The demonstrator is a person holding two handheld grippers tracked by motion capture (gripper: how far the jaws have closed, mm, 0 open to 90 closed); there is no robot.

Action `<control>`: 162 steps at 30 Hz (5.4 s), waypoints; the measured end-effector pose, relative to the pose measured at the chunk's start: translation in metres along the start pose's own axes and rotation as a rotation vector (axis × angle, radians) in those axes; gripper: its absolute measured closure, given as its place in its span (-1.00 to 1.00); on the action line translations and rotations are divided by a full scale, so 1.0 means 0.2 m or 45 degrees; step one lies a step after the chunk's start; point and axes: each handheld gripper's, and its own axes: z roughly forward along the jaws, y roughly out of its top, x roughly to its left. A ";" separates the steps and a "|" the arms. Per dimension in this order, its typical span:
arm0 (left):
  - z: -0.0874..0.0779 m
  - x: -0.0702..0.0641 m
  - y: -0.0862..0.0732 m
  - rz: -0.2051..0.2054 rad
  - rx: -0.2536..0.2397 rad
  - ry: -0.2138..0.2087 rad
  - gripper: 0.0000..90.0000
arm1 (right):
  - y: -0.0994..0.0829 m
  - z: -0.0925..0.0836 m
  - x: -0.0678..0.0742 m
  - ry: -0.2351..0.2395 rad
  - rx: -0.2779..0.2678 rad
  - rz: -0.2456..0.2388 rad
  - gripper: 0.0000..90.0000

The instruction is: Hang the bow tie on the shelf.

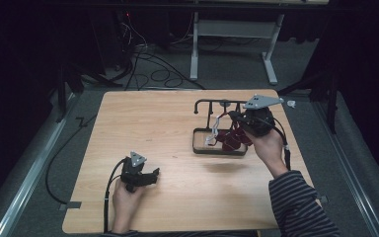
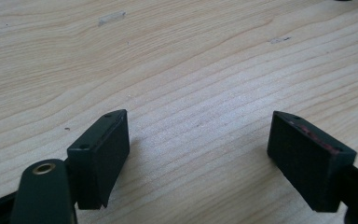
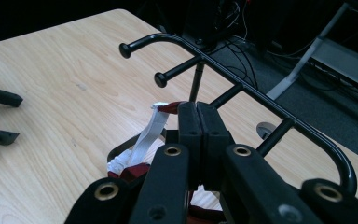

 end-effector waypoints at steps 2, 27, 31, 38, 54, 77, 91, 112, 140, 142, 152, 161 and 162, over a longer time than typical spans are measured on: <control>0.00 0.00 0.00 0.000 0.000 0.000 -0.53 | 0.00 0.01 -0.01 -0.002 0.003 0.008 1.00; 0.00 0.00 0.00 0.000 -0.002 0.001 -0.53 | 0.03 0.15 -0.09 -0.052 0.042 0.086 1.00; 0.00 0.00 0.00 0.000 -0.002 0.000 -0.53 | 0.03 0.16 -0.08 -0.053 0.044 0.088 0.94; 0.00 0.00 0.00 0.000 -0.002 0.000 -0.53 | 0.03 0.15 -0.09 -0.056 0.045 0.092 0.85; 0.00 0.00 0.00 0.000 -0.002 0.000 -0.53 | 0.00 0.08 -0.09 -0.050 0.027 0.106 0.59; 0.00 0.00 0.00 0.000 -0.002 0.000 -0.53 | -0.10 0.00 -0.15 -0.010 0.005 0.197 0.34; 0.00 0.00 0.00 0.000 -0.002 0.000 -0.53 | -0.13 -0.05 -0.17 0.005 -0.003 0.229 0.30; 0.00 0.00 0.00 0.000 -0.002 0.000 -0.53 | -0.22 -0.12 -0.21 0.003 -0.053 0.298 0.28; 0.00 0.00 0.00 0.000 -0.002 0.000 -0.53 | -0.36 -0.19 -0.22 -0.002 -0.056 0.351 0.26; 0.00 0.00 0.00 0.001 -0.002 0.000 -0.53 | -0.38 -0.20 -0.23 -0.006 -0.054 0.353 0.26; 0.00 0.00 0.00 0.001 -0.002 0.000 -0.53 | -0.42 -0.21 -0.23 -0.011 -0.053 0.370 0.26; 0.00 0.00 0.00 0.000 -0.002 0.000 -0.53 | -0.45 -0.22 -0.23 -0.010 -0.051 0.381 0.26; 0.00 0.00 0.00 0.000 -0.002 0.000 -0.53 | -0.45 -0.22 -0.23 -0.009 -0.047 0.377 0.26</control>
